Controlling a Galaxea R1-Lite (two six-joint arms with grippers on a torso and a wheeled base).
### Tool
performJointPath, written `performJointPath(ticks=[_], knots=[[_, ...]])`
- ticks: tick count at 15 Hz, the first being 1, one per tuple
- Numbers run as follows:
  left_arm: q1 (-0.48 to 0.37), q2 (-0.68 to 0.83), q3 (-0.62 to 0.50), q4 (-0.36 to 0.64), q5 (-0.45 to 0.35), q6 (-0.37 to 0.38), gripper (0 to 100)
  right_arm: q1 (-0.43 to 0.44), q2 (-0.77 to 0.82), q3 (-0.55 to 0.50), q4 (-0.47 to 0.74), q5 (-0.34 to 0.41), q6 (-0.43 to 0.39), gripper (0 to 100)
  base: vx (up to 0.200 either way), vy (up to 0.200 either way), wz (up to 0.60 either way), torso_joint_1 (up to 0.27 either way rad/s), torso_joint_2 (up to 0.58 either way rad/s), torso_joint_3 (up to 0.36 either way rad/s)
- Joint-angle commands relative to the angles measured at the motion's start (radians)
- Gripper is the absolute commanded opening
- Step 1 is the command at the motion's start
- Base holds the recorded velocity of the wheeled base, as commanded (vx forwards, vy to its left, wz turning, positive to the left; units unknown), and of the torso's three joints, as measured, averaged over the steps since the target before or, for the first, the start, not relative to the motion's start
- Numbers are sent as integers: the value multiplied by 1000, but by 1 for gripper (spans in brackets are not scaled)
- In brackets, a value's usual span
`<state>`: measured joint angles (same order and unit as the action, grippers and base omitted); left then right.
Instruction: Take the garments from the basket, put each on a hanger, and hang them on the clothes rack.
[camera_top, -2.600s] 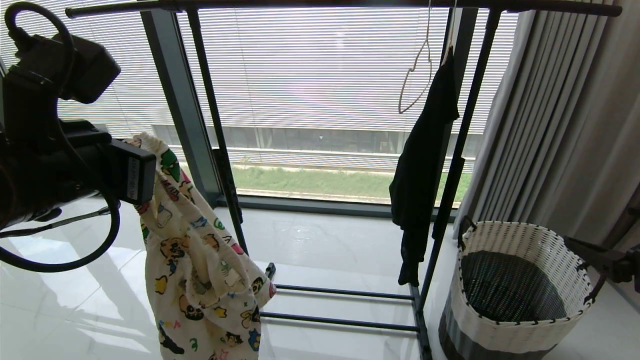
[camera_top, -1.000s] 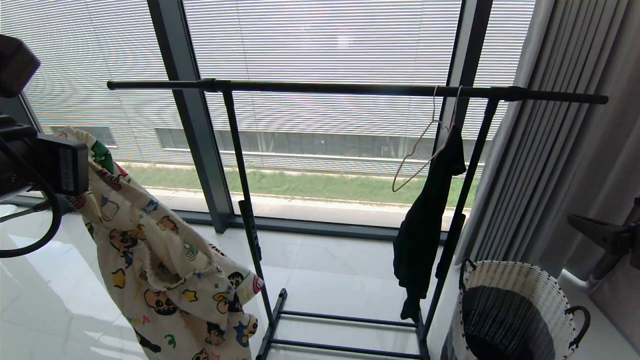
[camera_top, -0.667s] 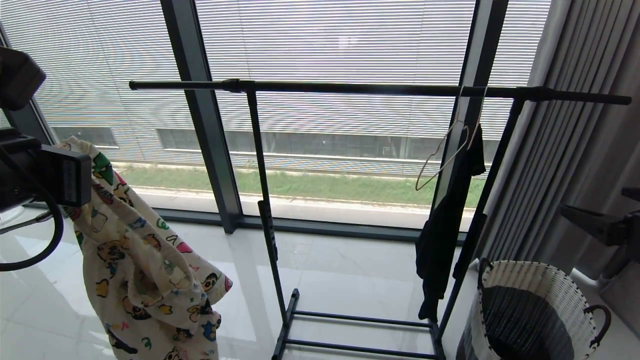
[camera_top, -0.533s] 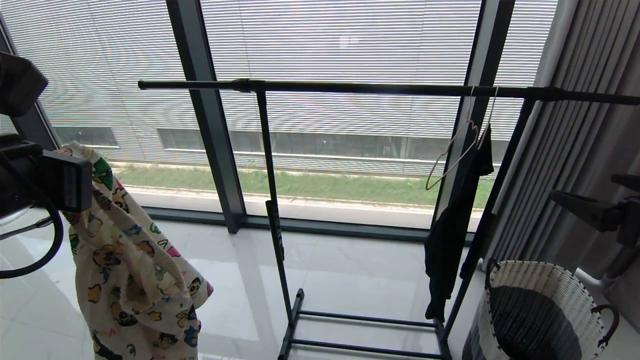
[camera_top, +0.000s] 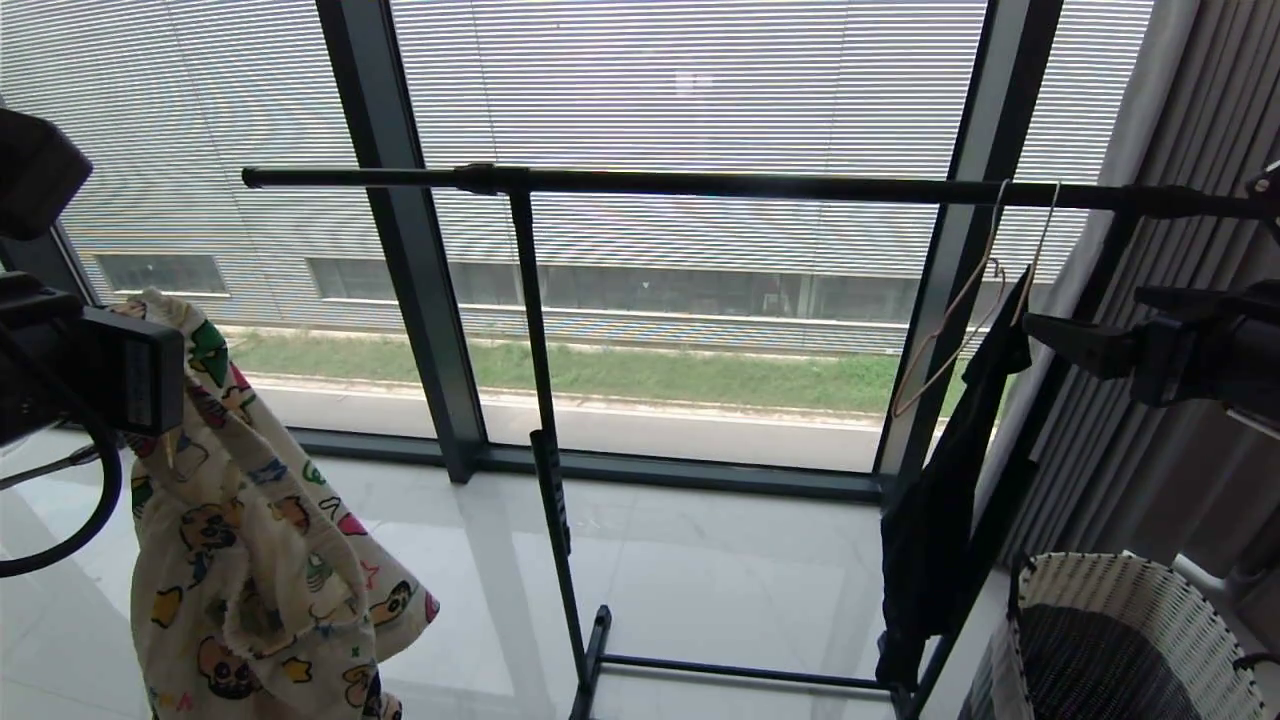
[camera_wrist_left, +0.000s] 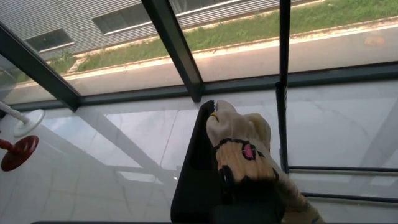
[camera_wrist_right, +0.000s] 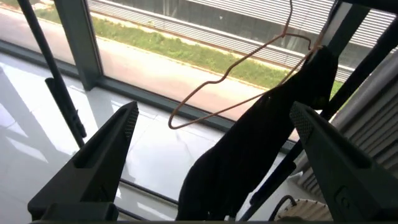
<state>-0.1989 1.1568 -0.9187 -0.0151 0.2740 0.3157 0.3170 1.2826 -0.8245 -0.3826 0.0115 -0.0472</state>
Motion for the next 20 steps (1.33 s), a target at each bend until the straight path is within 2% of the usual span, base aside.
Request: performJointPath(ticks=[1,6,11,13,16,20], knots=[[-13,-5,1,0,1,2,0,25,23,-2,1,-1,0,100,200,0,0,7,2,2],[-47,-17,3,0,1,0,0,53,41,1,2,-5,0,100,200,0,0,3,0,2],[-54,-34,9,0,1,-1,0,71,126,-24,2,-8,7,100,0,0,0,0,0,0],[-54,-37,14,0,1,-1,0,88,219,-70,2,-50,79,100,0,0,0,0,0,0],[-54,-43,17,0,1,-1,0,99,350,-120,5,-194,214,100,0,0,0,0,0,0],[-56,-42,20,0,1,-3,0,57,325,-124,91,-232,244,100,0,0,0,0,0,0]])
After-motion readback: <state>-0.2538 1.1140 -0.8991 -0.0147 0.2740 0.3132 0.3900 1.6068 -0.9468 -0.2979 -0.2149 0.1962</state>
